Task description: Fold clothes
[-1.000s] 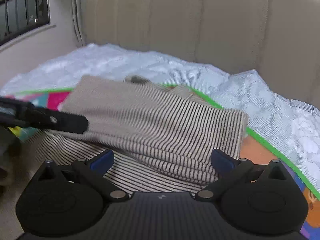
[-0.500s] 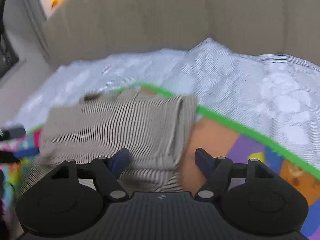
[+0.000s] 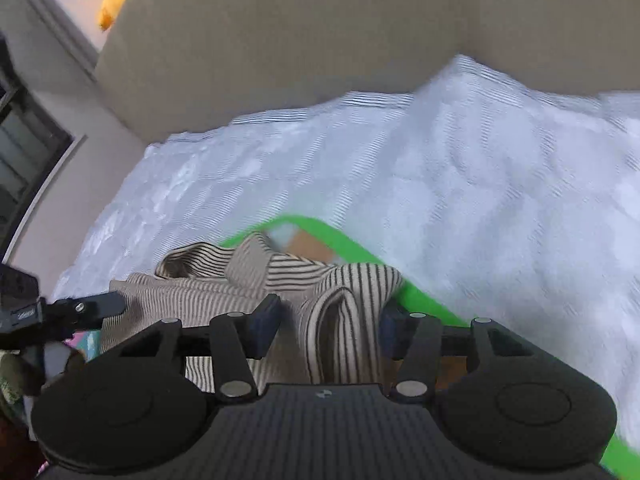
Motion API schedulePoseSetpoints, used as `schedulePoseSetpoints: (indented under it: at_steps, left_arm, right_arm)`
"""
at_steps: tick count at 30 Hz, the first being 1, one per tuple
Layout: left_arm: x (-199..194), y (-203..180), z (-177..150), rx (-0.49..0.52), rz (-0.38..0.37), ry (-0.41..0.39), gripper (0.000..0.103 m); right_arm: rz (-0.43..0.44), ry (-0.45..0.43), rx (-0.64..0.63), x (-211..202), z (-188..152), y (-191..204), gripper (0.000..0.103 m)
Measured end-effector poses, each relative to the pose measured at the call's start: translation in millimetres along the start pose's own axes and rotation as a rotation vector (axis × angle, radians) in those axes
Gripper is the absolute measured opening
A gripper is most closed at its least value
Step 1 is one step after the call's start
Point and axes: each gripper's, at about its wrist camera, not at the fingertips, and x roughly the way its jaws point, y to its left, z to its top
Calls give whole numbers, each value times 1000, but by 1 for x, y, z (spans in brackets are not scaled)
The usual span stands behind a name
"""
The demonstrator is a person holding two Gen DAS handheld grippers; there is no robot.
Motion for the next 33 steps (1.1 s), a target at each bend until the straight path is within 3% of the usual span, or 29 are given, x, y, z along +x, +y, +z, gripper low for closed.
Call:
schedulePoseSetpoints:
  at_steps: [5,7,11,12,14,16,19,26,33]
  left_arm:
    - [10,-8,13,62,48,22,92]
    - [10,-6,19,48,73,15,85]
    - [11,-3,28,30,109,15,81]
    - [12,-3,30,30,111,20,80]
    - [15,-6,32,63,136,21,74]
    - [14,-9,33,81,159,12,46]
    - [-2,-13,32,78,148,-2,29]
    - [-86,-55,-7,213,97,5,27]
    - [-145,-69,-83,274,146,129,32]
  right_arm:
    - [-48,59,-136,23,20,22,52]
    - [-55,54,-121,25,26,23,54]
    - [-64,4,-35,26,29,11,65]
    - [-63,-2,-14,28,29,8,60]
    - [-78,-14,-56,28,27,10,40]
    - [-102,-34,-121,25,26,15,30]
    - [-61,-85,-174,-2,28,28,26]
    - [-5,-98,-425,-92,-5,79,24]
    - [-78,2,-681,-145,-94,118,23]
